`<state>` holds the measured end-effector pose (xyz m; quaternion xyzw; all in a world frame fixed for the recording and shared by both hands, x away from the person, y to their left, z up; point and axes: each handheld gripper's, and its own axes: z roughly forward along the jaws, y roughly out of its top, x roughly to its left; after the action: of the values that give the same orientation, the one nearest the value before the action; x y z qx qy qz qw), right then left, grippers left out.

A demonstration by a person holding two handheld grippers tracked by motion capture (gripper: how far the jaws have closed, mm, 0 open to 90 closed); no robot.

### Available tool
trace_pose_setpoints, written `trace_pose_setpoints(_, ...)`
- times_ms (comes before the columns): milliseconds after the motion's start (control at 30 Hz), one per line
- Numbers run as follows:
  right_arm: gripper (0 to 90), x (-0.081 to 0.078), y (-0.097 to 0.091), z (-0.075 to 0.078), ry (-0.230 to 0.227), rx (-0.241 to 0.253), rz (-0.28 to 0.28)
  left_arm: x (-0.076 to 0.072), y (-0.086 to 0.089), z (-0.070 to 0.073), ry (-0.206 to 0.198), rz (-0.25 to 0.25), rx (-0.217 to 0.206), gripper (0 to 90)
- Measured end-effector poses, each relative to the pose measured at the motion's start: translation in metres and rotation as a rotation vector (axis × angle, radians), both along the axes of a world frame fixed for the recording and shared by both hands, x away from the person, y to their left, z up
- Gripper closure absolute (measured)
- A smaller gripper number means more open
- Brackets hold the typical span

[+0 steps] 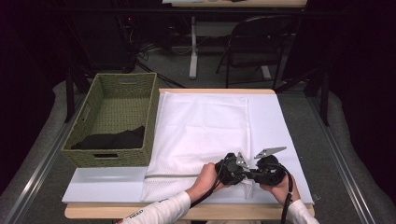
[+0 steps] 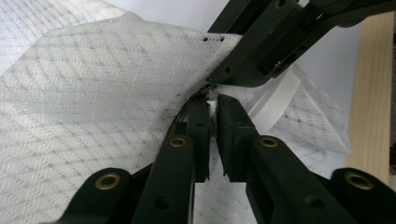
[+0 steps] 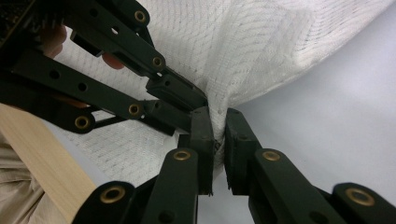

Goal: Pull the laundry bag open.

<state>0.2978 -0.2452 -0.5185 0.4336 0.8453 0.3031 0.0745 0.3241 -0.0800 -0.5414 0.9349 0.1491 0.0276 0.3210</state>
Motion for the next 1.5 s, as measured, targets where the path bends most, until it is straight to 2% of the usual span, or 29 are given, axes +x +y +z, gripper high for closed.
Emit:
trace_pose_setpoints(200,83.7,0.0002,-0.0011,0.0002,-0.009,-0.004,-0.010,-0.0004,0.0005,0.0002,0.000,0.015,-0.009,86.4)
trace_pose_setpoints(400,83.7,-0.0006,0.0014,-0.0006,-0.002,-0.011,-0.018,-0.0011,-0.0002,-0.0004,0.002,0.019,0.010,86.6)
trace_pose_setpoints(433,83.7,-0.0005,0.0015,-0.0007,-0.004,-0.027,-0.016,-0.0012,-0.0001,-0.0003,0.001,0.022,0.010,86.6)
trace_pose_setpoints(567,83.8,-0.0010,0.0033,-0.0008,0.000,-0.019,-0.020,-0.0013,0.0001,0.0000,0.004,0.024,0.017,86.6)
trace_pose_setpoints(667,83.8,-0.0003,0.0028,-0.0015,-0.011,-0.043,-0.011,-0.0014,0.0002,0.0001,0.008,0.025,0.026,86.7)
trace_pose_setpoints(767,83.8,-0.0002,0.0028,-0.0017,-0.013,-0.045,-0.009,-0.0011,0.0004,0.0001,0.008,0.023,0.031,86.7)
trace_pose_setpoints(1167,84.5,0.0003,0.0043,-0.0024,-0.004,-0.064,-0.015,0.0007,-0.0002,-0.0022,0.011,0.030,0.031,86.8)
trace_pose_setpoints(1233,84.6,0.0002,0.0045,-0.0025,-0.004,-0.069,-0.019,0.0015,0.0006,-0.0024,0.023,0.034,0.037,86.9)
trace_pose_setpoints(1367,84.6,0.0001,0.0045,-0.0022,-0.003,-0.068,-0.021,0.0012,0.0008,-0.0015,0.011,0.033,0.046,86.9)
trace_pose_setpoints(1500,84.6,-0.0003,0.0030,-0.0015,0.006,-0.049,-0.038,0.0043,0.0050,-0.0017,0.028,0.049,0.049,86.9)
